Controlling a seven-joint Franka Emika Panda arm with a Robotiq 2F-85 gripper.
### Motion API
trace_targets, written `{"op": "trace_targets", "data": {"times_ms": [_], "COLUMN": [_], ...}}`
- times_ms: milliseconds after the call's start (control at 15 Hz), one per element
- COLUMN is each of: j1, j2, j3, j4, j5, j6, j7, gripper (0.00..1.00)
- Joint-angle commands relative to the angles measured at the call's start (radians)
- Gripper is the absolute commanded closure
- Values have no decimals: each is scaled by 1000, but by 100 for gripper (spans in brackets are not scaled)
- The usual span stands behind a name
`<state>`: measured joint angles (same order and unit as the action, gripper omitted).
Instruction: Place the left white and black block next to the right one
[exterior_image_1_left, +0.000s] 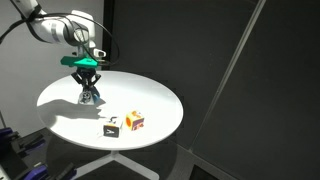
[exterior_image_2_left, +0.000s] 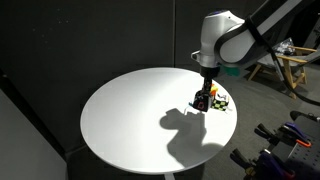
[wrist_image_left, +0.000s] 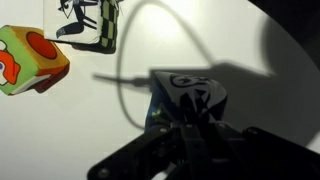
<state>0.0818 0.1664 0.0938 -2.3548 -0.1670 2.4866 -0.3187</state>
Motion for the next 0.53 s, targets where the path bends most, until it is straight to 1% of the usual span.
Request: {"op": "trace_targets", "data": {"times_ms": [0,467], "j1": [-26,-57], "j2": [24,94], "j3": [-3,-21], "j4": [24,66], "j5": [6,-10], "j6": [13,37], "j7": [-63,-79], "gripper": [97,97]}}
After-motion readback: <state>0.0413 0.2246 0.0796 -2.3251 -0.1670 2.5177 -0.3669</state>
